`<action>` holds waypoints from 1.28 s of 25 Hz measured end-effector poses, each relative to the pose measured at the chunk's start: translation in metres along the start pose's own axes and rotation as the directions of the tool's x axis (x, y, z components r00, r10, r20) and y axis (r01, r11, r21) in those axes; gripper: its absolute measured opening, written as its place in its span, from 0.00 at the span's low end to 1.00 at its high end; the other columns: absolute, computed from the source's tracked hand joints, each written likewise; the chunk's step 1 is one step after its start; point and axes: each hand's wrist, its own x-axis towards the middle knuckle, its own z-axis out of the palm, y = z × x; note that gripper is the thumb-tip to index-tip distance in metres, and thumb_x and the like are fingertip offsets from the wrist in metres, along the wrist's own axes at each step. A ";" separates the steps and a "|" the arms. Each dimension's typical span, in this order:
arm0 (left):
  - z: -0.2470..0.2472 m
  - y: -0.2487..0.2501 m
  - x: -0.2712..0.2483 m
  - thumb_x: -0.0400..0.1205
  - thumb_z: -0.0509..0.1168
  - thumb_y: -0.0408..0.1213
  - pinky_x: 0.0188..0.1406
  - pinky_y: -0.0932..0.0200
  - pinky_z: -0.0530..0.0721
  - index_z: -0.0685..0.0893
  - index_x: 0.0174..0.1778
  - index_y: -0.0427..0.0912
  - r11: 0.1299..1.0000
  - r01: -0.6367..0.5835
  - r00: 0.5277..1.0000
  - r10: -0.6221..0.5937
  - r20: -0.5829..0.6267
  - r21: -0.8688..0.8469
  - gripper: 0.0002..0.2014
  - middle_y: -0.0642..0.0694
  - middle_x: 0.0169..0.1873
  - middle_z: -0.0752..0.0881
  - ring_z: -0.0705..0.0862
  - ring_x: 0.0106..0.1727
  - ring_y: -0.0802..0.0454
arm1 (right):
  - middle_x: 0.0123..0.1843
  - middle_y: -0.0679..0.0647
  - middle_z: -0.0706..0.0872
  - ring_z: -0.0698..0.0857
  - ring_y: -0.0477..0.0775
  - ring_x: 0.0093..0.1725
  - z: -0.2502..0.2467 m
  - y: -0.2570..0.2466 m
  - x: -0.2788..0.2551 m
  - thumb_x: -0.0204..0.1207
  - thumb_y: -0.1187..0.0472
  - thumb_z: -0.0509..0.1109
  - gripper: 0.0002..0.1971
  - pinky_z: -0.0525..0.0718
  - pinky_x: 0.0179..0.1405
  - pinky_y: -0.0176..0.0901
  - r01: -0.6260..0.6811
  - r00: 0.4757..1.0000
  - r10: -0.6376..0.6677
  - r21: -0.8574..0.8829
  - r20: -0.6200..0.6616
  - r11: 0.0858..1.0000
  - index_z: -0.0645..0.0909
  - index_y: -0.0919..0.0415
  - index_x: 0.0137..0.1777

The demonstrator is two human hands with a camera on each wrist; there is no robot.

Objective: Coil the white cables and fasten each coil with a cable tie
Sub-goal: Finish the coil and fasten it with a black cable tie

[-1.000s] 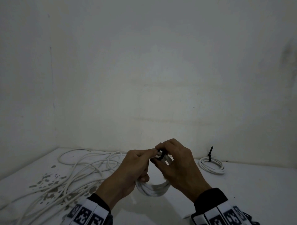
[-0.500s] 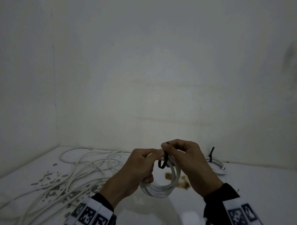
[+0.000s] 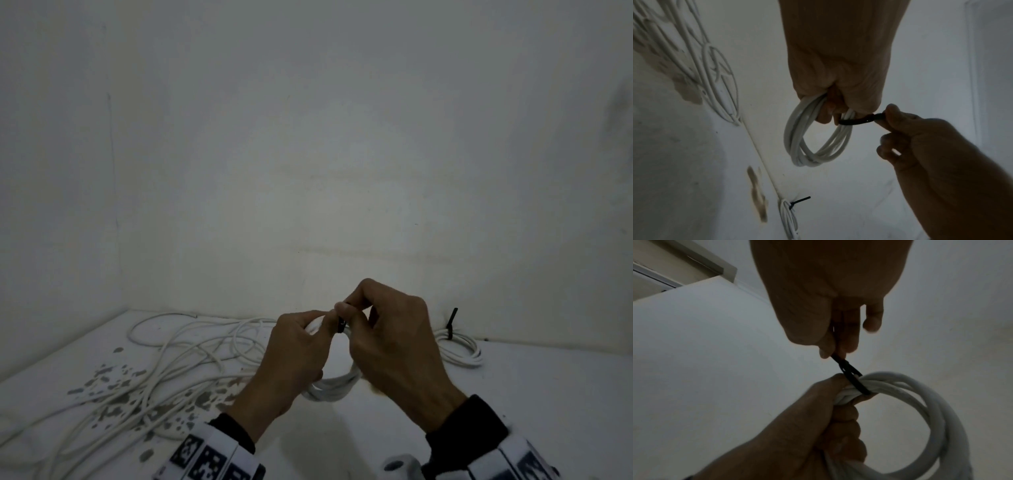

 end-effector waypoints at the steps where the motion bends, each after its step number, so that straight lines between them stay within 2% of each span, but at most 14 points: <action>1: -0.001 -0.001 0.001 0.84 0.65 0.47 0.17 0.64 0.71 0.90 0.37 0.44 1.000 -0.003 1.000 0.003 -0.026 -0.003 0.15 0.47 0.18 0.76 0.71 0.17 0.55 | 0.31 0.42 0.86 0.82 0.40 0.31 -0.001 -0.002 -0.001 0.78 0.60 0.76 0.09 0.74 0.28 0.27 0.002 1.000 -0.002 0.000 0.016 1.000 0.84 0.55 0.36; 3: -0.007 -0.001 0.003 0.84 0.66 0.45 0.17 0.64 0.68 0.91 0.36 0.43 0.999 0.009 0.998 -0.012 -0.062 -0.049 0.15 0.52 0.15 0.72 0.69 0.15 0.57 | 0.30 0.40 0.85 0.84 0.39 0.35 -0.006 -0.010 -0.003 0.77 0.62 0.76 0.11 0.78 0.30 0.29 -0.014 1.000 0.012 0.048 0.024 0.999 0.83 0.54 0.34; 5: -0.010 -0.001 0.003 0.84 0.66 0.44 0.17 0.65 0.66 0.92 0.38 0.42 0.996 -0.007 0.998 0.002 -0.059 -0.085 0.15 0.49 0.16 0.68 0.65 0.15 0.55 | 0.30 0.42 0.86 0.85 0.38 0.37 -0.019 -0.021 -0.002 0.78 0.63 0.76 0.12 0.80 0.33 0.26 -0.082 0.996 0.078 0.144 0.032 0.986 0.82 0.55 0.32; 7: -0.008 0.002 0.002 0.84 0.67 0.44 0.17 0.65 0.64 0.92 0.38 0.43 0.992 -0.039 0.999 0.036 -0.026 -0.120 0.14 0.48 0.16 0.64 0.63 0.16 0.54 | 0.33 0.45 0.88 0.85 0.44 0.33 -0.032 -0.026 0.004 0.79 0.63 0.74 0.12 0.80 0.32 0.29 -0.139 0.990 0.144 0.234 -0.004 0.962 0.82 0.57 0.33; 8: -0.006 0.004 0.000 0.84 0.67 0.44 0.18 0.64 0.65 0.92 0.38 0.43 0.989 -0.048 0.999 0.049 -0.001 -0.138 0.14 0.48 0.16 0.64 0.62 0.16 0.53 | 0.35 0.46 0.89 0.83 0.47 0.30 -0.036 -0.026 0.007 0.79 0.62 0.74 0.12 0.81 0.33 0.35 -0.162 0.984 0.177 0.276 -0.030 0.947 0.82 0.57 0.33; 10: -0.003 0.006 -0.004 0.84 0.66 0.44 0.19 0.63 0.67 0.92 0.40 0.46 0.988 -0.062 0.996 0.071 0.062 -0.138 0.13 0.51 0.14 0.66 0.64 0.15 0.54 | 0.38 0.48 0.90 0.79 0.50 0.28 -0.041 -0.023 0.011 0.80 0.61 0.73 0.13 0.82 0.36 0.49 -0.202 0.967 0.243 0.357 -0.073 0.912 0.82 0.57 0.33; 16: 0.006 0.005 -0.013 0.85 0.65 0.44 0.18 0.62 0.71 0.92 0.45 0.49 0.996 -0.064 0.988 0.071 0.138 -0.055 0.10 0.56 0.13 0.71 0.67 0.15 0.55 | 0.33 0.56 0.88 0.78 0.57 0.28 -0.036 -0.007 0.015 0.81 0.64 0.71 0.15 0.79 0.36 0.52 -0.282 0.904 0.400 0.492 -0.150 0.824 0.80 0.61 0.31; 18: 0.008 0.006 -0.013 0.84 0.65 0.44 0.17 0.64 0.71 0.92 0.44 0.49 0.997 -0.053 0.991 0.060 0.121 -0.059 0.11 0.55 0.14 0.70 0.67 0.15 0.55 | 0.33 0.54 0.88 0.80 0.53 0.28 -0.037 -0.009 0.013 0.80 0.63 0.72 0.14 0.80 0.36 0.49 -0.261 0.921 0.359 0.450 -0.148 0.854 0.80 0.61 0.31; 21: 0.005 0.002 -0.007 0.84 0.65 0.46 0.16 0.64 0.69 0.92 0.40 0.50 0.995 -0.058 0.995 0.064 0.074 -0.076 0.13 0.43 0.18 0.69 0.67 0.17 0.50 | 0.32 0.49 0.88 0.86 0.45 0.35 -0.040 -0.019 0.008 0.79 0.63 0.73 0.12 0.79 0.35 0.31 -0.171 0.968 0.220 0.327 -0.122 0.930 0.82 0.60 0.33; 22: 0.004 0.002 -0.007 0.83 0.65 0.48 0.16 0.64 0.70 0.92 0.38 0.51 0.994 -0.076 0.995 0.080 0.056 -0.073 0.13 0.40 0.20 0.70 0.68 0.19 0.48 | 0.32 0.48 0.87 0.86 0.44 0.36 -0.039 -0.026 0.005 0.79 0.63 0.74 0.11 0.80 0.34 0.29 -0.146 0.978 0.183 0.293 -0.103 0.945 0.82 0.59 0.33; 24: 0.002 0.003 -0.007 0.81 0.65 0.52 0.18 0.62 0.70 0.90 0.32 0.54 0.990 -0.118 0.992 0.121 0.039 -0.079 0.14 0.39 0.21 0.72 0.69 0.21 0.46 | 0.31 0.47 0.86 0.86 0.44 0.34 -0.035 -0.036 -0.001 0.77 0.64 0.75 0.11 0.82 0.33 0.32 -0.095 0.992 0.111 0.226 -0.062 0.969 0.82 0.57 0.33; 26: 0.000 0.002 -0.008 0.75 0.71 0.60 0.24 0.57 0.71 0.87 0.25 0.56 0.986 -0.127 0.992 0.128 0.008 -0.112 0.17 0.44 0.20 0.73 0.70 0.23 0.47 | 0.29 0.48 0.85 0.84 0.47 0.28 -0.024 -0.043 -0.013 0.76 0.65 0.74 0.10 0.84 0.26 0.39 -0.009 1.000 0.009 0.149 0.004 0.989 0.81 0.58 0.34; 29: -0.004 -0.001 -0.010 0.66 0.66 0.59 0.32 0.50 0.71 0.85 0.21 0.55 0.979 -0.110 0.993 0.115 0.018 -0.174 0.14 0.42 0.23 0.75 0.71 0.30 0.44 | 0.28 0.52 0.85 0.81 0.50 0.24 -0.007 -0.045 -0.030 0.68 0.66 0.67 0.03 0.82 0.23 0.53 0.100 0.994 -0.103 0.081 0.038 0.992 0.79 0.61 0.35; 32: -0.003 -0.001 -0.010 0.73 0.67 0.58 0.23 0.58 0.71 0.84 0.19 0.53 0.988 -0.044 0.999 0.043 -0.010 -0.145 0.19 0.40 0.24 0.72 0.70 0.26 0.46 | 0.30 0.48 0.86 0.81 0.47 0.24 -0.011 -0.040 -0.025 0.73 0.64 0.72 0.06 0.80 0.22 0.42 0.047 0.999 -0.049 0.131 0.006 0.990 0.82 0.59 0.35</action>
